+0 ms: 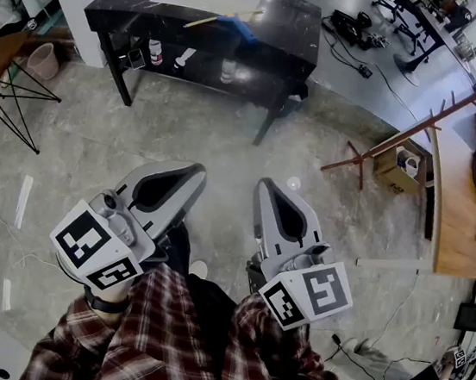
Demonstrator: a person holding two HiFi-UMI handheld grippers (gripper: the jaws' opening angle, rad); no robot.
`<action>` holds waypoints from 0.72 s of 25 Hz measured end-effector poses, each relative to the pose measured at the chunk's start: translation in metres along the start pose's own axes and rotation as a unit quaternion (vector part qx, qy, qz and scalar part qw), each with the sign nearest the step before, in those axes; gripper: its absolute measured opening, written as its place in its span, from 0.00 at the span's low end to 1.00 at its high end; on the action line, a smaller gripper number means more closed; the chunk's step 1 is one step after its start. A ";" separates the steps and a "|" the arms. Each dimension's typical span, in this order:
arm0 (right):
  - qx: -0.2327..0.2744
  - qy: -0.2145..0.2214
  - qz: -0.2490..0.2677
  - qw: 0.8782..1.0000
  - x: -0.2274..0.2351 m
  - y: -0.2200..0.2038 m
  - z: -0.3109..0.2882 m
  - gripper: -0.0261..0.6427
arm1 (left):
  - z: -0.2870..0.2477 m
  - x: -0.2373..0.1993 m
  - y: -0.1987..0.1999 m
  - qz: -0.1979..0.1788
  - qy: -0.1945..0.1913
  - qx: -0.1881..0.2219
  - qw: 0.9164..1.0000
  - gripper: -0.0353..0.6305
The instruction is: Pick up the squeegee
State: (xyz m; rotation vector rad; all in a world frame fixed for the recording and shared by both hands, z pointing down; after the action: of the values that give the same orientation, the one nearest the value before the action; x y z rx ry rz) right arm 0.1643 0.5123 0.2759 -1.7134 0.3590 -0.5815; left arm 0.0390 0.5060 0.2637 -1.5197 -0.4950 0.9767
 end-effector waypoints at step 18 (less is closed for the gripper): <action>0.012 -0.031 -0.008 0.999 0.080 0.049 -0.240 0.06 | -0.095 -0.236 0.066 -0.003 -0.027 -0.006 1.000 0.07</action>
State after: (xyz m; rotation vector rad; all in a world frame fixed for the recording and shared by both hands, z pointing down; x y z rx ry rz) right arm 0.0998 0.2625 0.2774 -1.7086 0.2934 -0.5415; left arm -0.0309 0.2527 0.2655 -1.5044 -0.5448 1.0138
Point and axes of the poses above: the fingertips, and each gripper's own axes: z backward along the fingers, x to its right, y out of its top, the point moved 3 cm from there along z, backward along the fingers, and after that the axes turned 3 degrees about -x, right-handed, at the moved point
